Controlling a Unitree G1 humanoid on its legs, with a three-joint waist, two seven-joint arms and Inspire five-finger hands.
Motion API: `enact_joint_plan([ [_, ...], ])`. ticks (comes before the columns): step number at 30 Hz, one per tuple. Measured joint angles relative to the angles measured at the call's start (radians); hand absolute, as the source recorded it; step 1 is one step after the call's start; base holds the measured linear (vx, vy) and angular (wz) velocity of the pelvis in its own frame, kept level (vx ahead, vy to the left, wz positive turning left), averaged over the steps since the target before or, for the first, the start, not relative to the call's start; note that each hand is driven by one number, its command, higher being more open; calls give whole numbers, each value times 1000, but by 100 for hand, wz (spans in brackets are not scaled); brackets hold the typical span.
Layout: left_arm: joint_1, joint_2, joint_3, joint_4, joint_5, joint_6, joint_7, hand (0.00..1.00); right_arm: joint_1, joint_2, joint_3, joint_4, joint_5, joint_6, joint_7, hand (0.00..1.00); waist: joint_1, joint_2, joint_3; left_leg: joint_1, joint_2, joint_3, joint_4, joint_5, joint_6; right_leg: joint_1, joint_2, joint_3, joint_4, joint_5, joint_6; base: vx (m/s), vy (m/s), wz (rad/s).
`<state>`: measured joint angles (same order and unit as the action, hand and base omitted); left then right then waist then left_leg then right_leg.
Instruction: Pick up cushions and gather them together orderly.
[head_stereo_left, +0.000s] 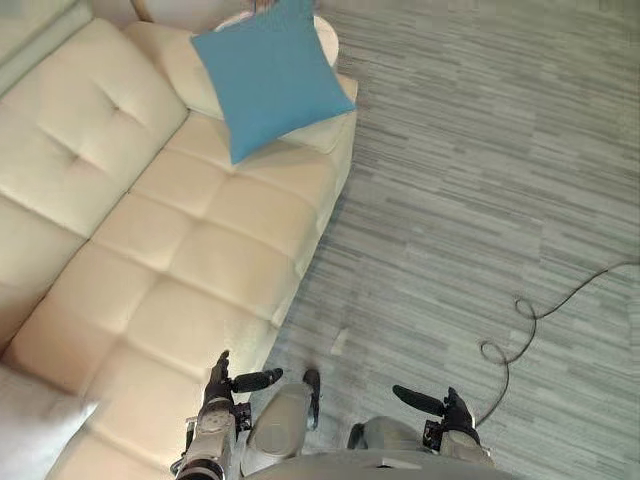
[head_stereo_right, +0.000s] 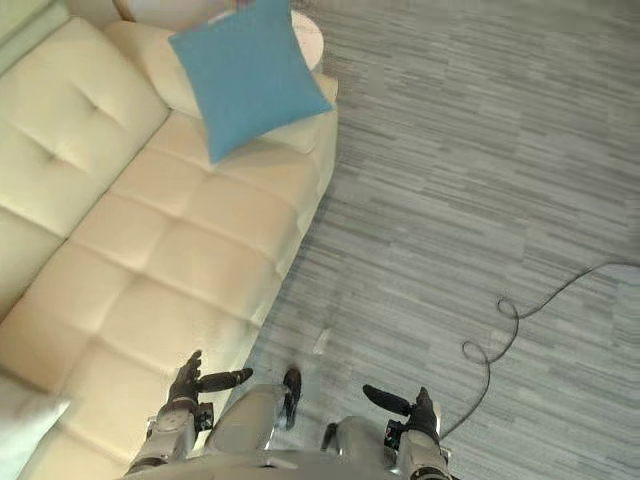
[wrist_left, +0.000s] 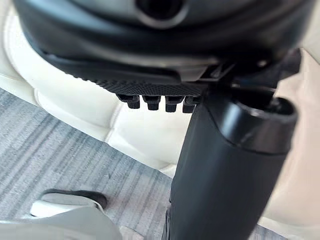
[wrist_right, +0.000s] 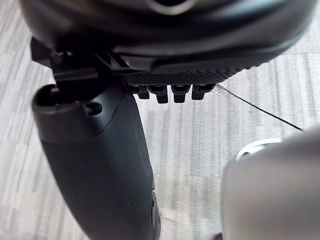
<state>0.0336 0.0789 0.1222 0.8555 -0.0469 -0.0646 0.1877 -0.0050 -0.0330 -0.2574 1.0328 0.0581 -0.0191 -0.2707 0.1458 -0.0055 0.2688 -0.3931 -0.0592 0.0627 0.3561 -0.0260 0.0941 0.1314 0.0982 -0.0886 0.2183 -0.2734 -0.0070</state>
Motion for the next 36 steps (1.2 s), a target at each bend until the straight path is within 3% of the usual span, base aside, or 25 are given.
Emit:
enact_joint_plan([
  [1, 8, 0, -6, 2, 0, 0, -1, 100, 13, 1, 0, -1, -1, 0, 1, 100, 1, 4, -9, 7, 0, -7, -15, 51, -7, -13, 4, -4, 67, -25, 22, 513, 24, -11],
  [2, 7, 23, -11, 12, 0, 0, -2, 100, 26, 28, 4, 1, -20, 0, 7, 100, -2, -41, -22, 32, -15, -6, 34, -17, -1, -83, -35, -29, 286, -53, 58, 529, -10, 0],
  [3, 7, 29, -20, 19, -1, 1, 0, 100, 24, 35, 5, 0, -20, 0, 12, 100, -10, -50, -29, 50, -17, -15, 44, -51, -2, -151, -65, -62, 459, -37, 95, 647, -22, 7],
  [4, 8, 31, -28, 25, -1, 8, 1, 100, 20, 36, 5, -6, -20, -2, 18, 100, -23, -47, -27, 116, -10, -28, 50, -105, -6, -228, -126, -123, 661, -47, 78, 544, -8, 5],
  [6, 10, 20, -28, 31, 0, 10, 5, 100, 22, 34, 4, -27, -21, -2, 23, 100, -33, -32, -20, 216, 14, -46, 45, -157, -5, -274, -184, -176, 724, -68, 41, 539, -30, 6],
  [7, 10, 15, -28, 31, 0, 10, 8, 100, 22, 33, 5, -40, -22, -3, 23, 100, -35, -27, -17, 242, 26, -48, 40, -168, -6, -291, -196, -186, 722, -73, 32, 526, -57, 2],
  [9, 12, 2, -29, 37, 0, 10, 13, 100, 16, 32, 22, -66, -22, -15, 23, 100, -42, -5, -5, 362, 76, -50, -32, -177, -13, -355, -210, -203, 554, -72, 32, 445, -89, 3],
  [11, 14, -5, -29, 37, 1, 8, 14, 100, 16, 31, 38, -76, -22, -22, 23, 100, -45, -9, -9, 419, 110, -54, -75, -196, -44, -402, -197, -179, 346, -35, 63, 472, -174, 15],
  [12, 17, -4, -30, 40, 1, 9, 13, 100, 18, 32, 45, -74, -22, -22, 23, 100, -50, -21, -15, 432, 116, -59, -78, -218, -79, -419, -191, -142, 216, 32, 65, 459, -230, 33],
  [13, 22, -1, -34, 48, -2, 9, 11, 100, 23, 31, 44, -68, -22, -21, 23, 100, -59, -33, -21, 450, 118, -84, -70, -249, -116, -406, -178, -123, 173, 198, 9, 523, -297, 27],
  [14, 16, -15, -36, 62, 3, 9, 10, 100, 15, 19, 42, -54, -22, -20, 23, 100, -54, -5, -26, 454, 152, -109, -65, -256, -122, -395, -147, -128, 188, 169, -19, 433, -248, 17],
  [17, 16, -33, -18, 63, 13, 9, 10, 100, 19, 15, 38, -55, -23, -21, 21, 100, -59, 14, -26, 413, 172, -122, 66, -256, -125, -371, -129, -150, 198, 115, -40, 330, -229, 15],
  [19, 16, -57, 10, 38, 17, 9, 4, 100, 37, -1, 38, -59, -25, -13, 19, 100, -64, 42, -13, 258, 211, -143, 455, -226, -163, -257, -99, -194, 141, 88, -58, 324, -244, 47],
  [20, 17, -60, 17, 28, 17, 8, 4, 100, 41, -1, 39, -60, -25, -12, 19, 100, -60, 44, -10, 227, 218, -136, 528, -232, -170, -223, -94, -205, 123, 84, -63, 339, -227, 43],
  [21, 16, -58, 15, -4, 16, -1, 2, 100, 48, 5, 42, -60, -25, -13, 19, 100, -44, 29, -5, 148, 224, -81, 593, -244, -171, -138, -91, -220, 67, 78, -67, 216, -141, 25],
  [22, 16, -56, 12, -9, 17, -3, 2, 100, 47, 8, 41, -62, -25, -14, 18, 100, -41, 25, -4, 132, 224, -65, 576, -246, -170, -118, -91, -222, 47, 79, -67, 297, -174, 34],
  [26, 7, -55, -1, -6, 18, -12, -1, 100, 40, 15, 33, -64, -23, -14, 17, 100, -40, 20, -8, 65, 168, -23, 156, -211, -147, -20, -94, -269, -69, 78, -46, 252, -31, 35],
  [28, 1, -56, -1, -4, 18, -12, -1, 100, 41, 15, 31, -56, -19, -13, 16, 100, -36, 20, -7, 58, 150, 22, -31, -126, -138, 19, -100, -292, -109, 70, -25, 345, 73, 37],
  [30, -1, -52, -6, 7, 19, -12, -1, 100, 43, 21, 31, -41, -19, -8, 15, 100, -24, 8, -14, 94, 127, 45, -115, 28, -125, 50, -116, -291, -121, 50, 9, 380, 96, 15],
  [31, -14, -35, -24, 22, 19, -13, -4, 100, 35, 28, 31, -32, -19, -5, 14, 100, -23, -4, -13, 109, 105, 52, -123, 76, -102, 65, -141, -287, -125, 43, 28, 397, 108, 9],
  [33, -16, -27, -28, 25, 18, -13, -10, 100, 26, 30, 34, -34, -21, -3, 20, 100, -22, -19, -18, 98, 90, 63, -69, 18, -84, 63, -166, -262, -106, 51, 50, 364, 114, 4],
  [35, -16, -26, -28, 33, 18, -13, -11, 100, 27, 29, 32, -34, -28, -2, 21, 100, -20, -18, -18, 121, 85, 68, -2, -58, -72, 37, -201, -232, 64, 26, 91, 398, 169, -1],
  [36, -15, -21, -31, 39, 19, -12, -14, 100, 35, 31, 32, -35, -37, -2, 22, 100, -26, -20, -19, 157, 79, 62, 16, -98, -64, -15, -232, -223, 255, 26, 102, 374, 179, 21],
])
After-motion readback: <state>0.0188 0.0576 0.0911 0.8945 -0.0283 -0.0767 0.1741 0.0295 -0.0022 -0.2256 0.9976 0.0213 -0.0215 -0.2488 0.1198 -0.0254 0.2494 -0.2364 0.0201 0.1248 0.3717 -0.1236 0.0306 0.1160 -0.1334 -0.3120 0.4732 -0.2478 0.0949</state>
